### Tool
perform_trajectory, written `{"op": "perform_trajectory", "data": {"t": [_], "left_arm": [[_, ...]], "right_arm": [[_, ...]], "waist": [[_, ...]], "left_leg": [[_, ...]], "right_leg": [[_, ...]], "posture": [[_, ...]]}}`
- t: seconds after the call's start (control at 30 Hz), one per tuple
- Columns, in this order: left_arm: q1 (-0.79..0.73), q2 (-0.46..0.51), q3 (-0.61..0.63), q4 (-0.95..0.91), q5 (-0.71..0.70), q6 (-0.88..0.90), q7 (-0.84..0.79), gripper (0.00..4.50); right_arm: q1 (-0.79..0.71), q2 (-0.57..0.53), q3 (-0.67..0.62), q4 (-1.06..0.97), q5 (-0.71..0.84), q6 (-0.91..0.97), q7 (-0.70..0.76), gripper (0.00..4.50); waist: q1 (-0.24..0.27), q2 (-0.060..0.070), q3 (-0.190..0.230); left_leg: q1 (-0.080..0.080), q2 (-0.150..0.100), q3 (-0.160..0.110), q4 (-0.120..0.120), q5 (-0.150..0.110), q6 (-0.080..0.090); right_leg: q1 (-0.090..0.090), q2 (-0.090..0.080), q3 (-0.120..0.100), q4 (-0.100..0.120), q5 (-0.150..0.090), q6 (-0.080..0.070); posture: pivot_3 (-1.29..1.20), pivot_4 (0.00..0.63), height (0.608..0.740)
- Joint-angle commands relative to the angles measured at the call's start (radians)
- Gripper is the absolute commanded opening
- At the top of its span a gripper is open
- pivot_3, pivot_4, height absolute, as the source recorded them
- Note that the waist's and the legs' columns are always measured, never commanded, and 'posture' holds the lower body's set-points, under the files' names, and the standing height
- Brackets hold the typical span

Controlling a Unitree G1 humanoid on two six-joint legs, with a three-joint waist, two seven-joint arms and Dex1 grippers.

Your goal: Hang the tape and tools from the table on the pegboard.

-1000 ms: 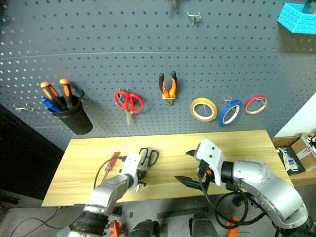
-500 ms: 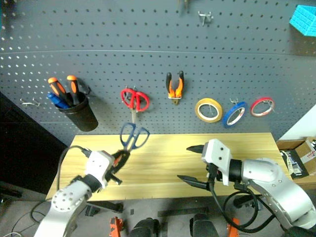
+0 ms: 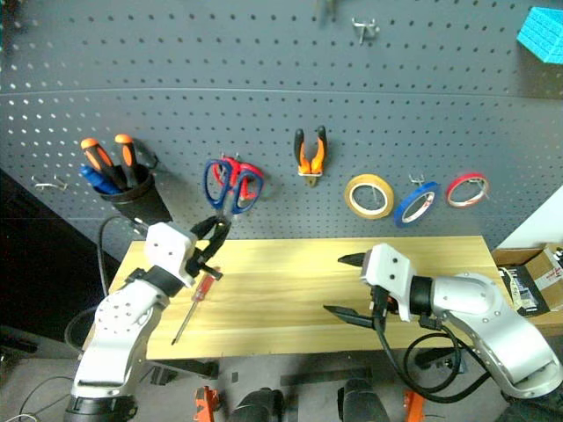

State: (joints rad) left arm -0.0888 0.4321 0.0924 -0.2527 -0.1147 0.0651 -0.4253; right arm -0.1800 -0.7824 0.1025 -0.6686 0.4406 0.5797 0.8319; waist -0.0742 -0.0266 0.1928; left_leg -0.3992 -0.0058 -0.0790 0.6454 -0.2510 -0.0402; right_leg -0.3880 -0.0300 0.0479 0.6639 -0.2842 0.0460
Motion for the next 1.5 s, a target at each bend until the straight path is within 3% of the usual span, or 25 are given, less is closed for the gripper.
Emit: {"op": "perform_trajectory", "data": {"t": [0.03,0.4,0.73,0.93,1.1,1.33,1.5], "left_arm": [[-0.021,-0.002,0.021,0.007,-0.004,-0.015,0.012,0.66],[-0.114,-0.050,0.002,0.086,-0.005,0.023,0.038,0.66],[-0.113,-0.061,-0.018,0.128,0.001,0.046,0.022,0.66],[-0.087,-0.062,-0.017,0.101,-0.003,0.064,0.022,2.48],[0.056,-0.007,-0.014,0.104,-0.010,0.335,0.006,4.01],[-0.020,0.072,0.075,0.284,-0.046,0.544,-0.001,4.01],[-0.164,0.115,0.038,0.497,-0.021,0.576,-0.039,4.01]], "right_arm": [[-0.023,0.001,-0.004,-0.025,-0.007,-0.014,-0.003,4.50],[-0.162,0.104,-0.074,-0.054,0.124,0.064,-0.089,4.50],[-0.207,0.111,-0.065,-0.061,0.136,0.075,-0.118,4.50],[-0.215,0.130,-0.051,-0.061,0.136,0.080,-0.142,4.50],[-0.111,0.222,-0.011,-0.085,0.154,0.205,-0.298,4.50],[-0.085,0.348,0.059,-0.092,0.142,0.423,-0.499,4.50],[-0.127,0.411,0.093,-0.085,0.140,0.525,-0.564,4.50]], "waist": [[0.000,0.000,0.000],[-0.004,0.000,0.000],[-0.008,0.000,0.000],[-0.008,0.000,0.000],[-0.014,0.001,-0.001],[-0.006,0.001,0.000],[-0.009,0.001,0.000]], "left_leg": [[0.000,0.000,0.000,0.000,0.000,0.000],[0.000,0.000,-0.001,0.001,0.000,0.000],[0.000,0.000,-0.001,0.001,0.000,0.000],[0.000,0.000,-0.001,0.001,0.000,0.000],[0.001,0.001,-0.001,0.000,0.000,0.000],[0.002,0.000,-0.003,0.003,0.001,0.000],[0.004,-0.001,-0.002,0.004,0.002,0.000]], "right_leg": [[0.000,0.000,0.000,0.000,0.000,0.000],[0.001,0.000,-0.001,0.001,0.000,0.000],[0.000,0.000,-0.001,0.001,0.000,0.000],[0.000,0.000,-0.001,0.001,0.000,0.000],[0.000,0.000,-0.001,0.001,0.000,0.000],[-0.001,0.000,-0.002,0.010,-0.001,-0.001],[0.000,0.001,-0.002,0.014,-0.001,-0.001]], "posture": [[-0.13,0.165,0.740],[-0.14,0.170,0.740],[-0.14,0.169,0.740],[-0.14,0.173,0.740],[-0.13,0.174,0.740],[-0.11,0.183,0.740],[-0.12,0.193,0.740]]}}
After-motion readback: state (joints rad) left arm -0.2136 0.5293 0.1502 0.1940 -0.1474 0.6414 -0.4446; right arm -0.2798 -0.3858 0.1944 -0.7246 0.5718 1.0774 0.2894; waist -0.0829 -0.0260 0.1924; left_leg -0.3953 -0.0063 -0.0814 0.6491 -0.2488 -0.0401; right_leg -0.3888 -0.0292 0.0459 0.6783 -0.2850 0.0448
